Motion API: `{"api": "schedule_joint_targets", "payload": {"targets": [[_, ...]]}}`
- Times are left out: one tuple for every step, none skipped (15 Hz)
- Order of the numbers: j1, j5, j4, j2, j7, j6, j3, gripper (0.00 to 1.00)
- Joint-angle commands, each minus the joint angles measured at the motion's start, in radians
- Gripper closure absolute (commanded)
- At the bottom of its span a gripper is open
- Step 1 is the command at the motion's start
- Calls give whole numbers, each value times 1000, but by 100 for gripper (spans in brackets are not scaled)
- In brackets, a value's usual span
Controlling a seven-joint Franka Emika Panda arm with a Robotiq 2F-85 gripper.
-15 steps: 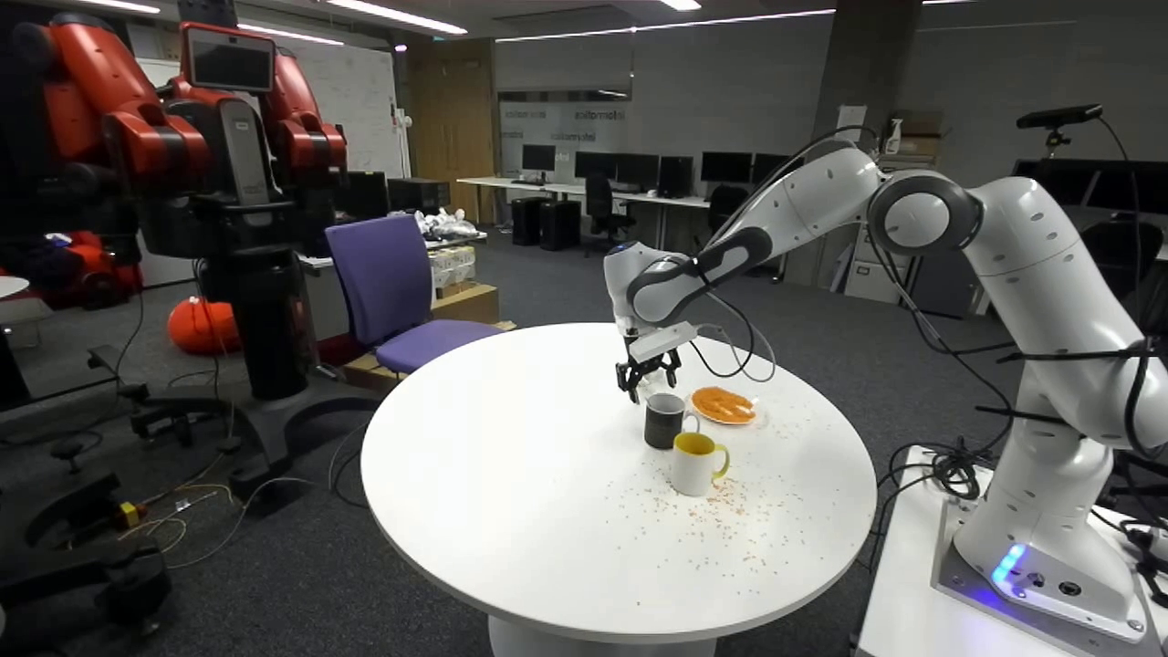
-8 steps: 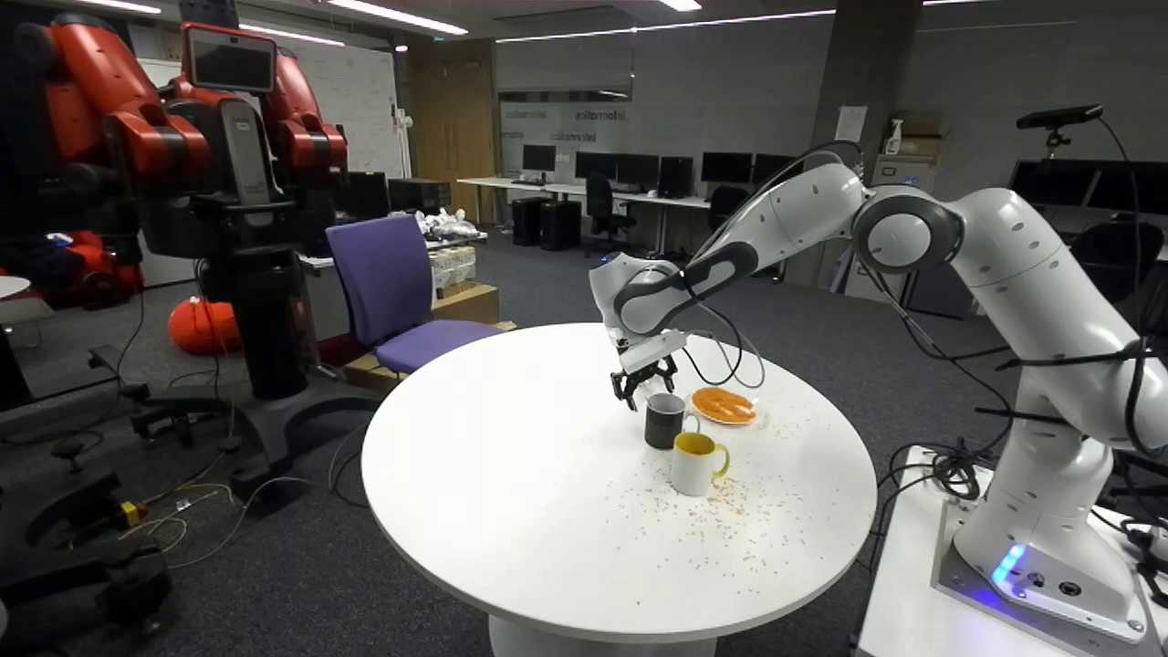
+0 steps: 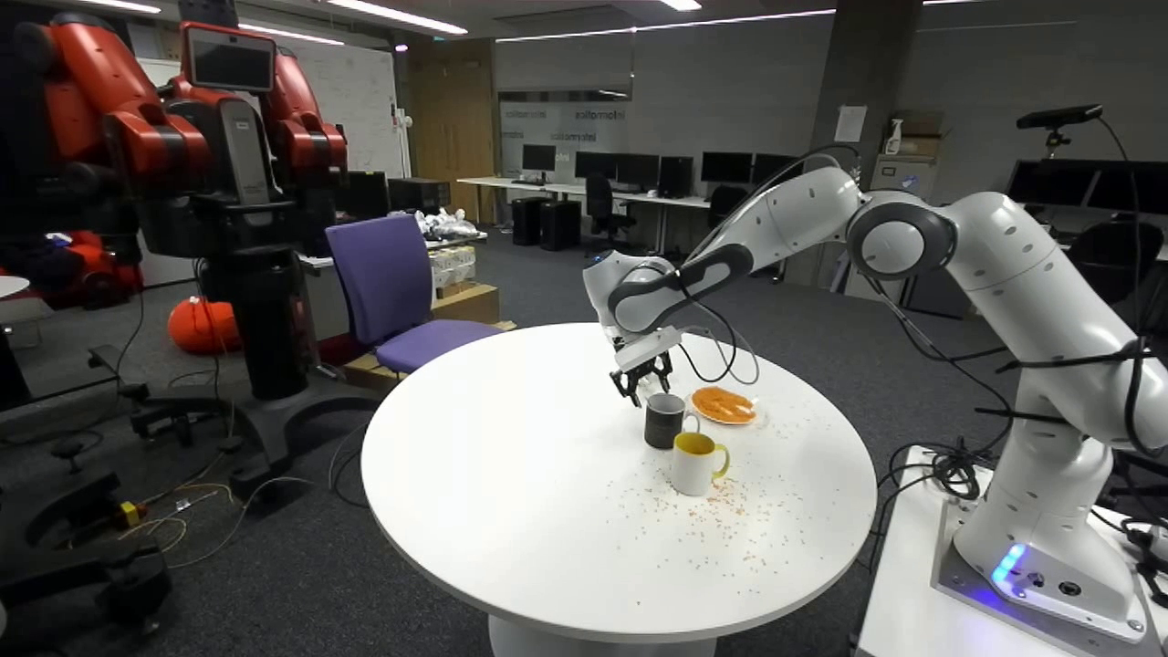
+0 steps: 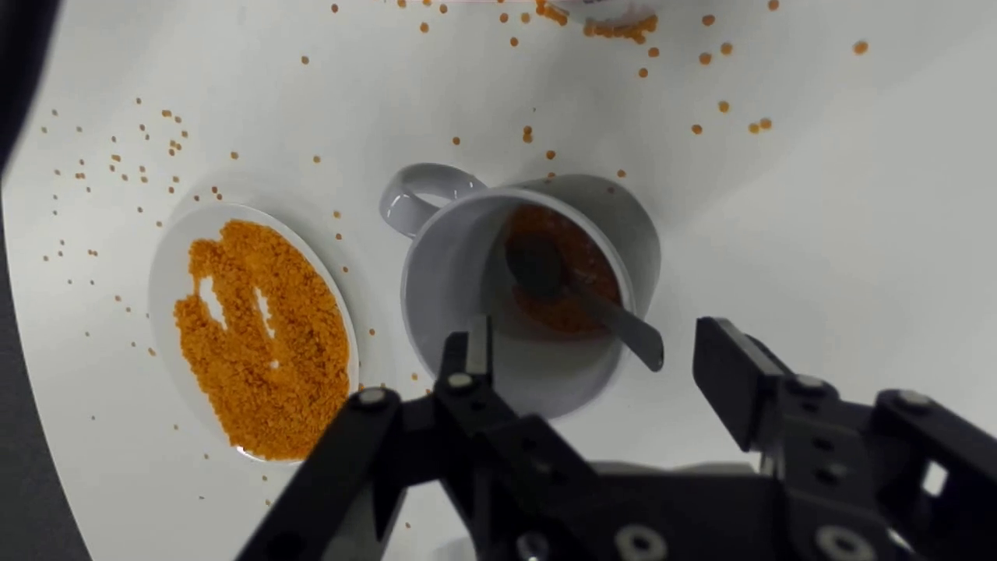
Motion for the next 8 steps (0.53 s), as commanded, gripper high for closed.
{"api": "schedule_joint_targets", "payload": {"targets": [[13,-13,50,18,20,-56,-11,57],[13,-12,51,19,19,-56,-10,66],[13,-12,51,19,19,-58,-9,73],[13,-11,52,20,18,-60,-9,83],[13,-10,54,20,17,-64,-8,89],[13,-7,55,20,14,-70,-6,98],[12,-3,56,19,11,-78,-3,100],[12,-1,58,19,9,-89,-1,100]]}}
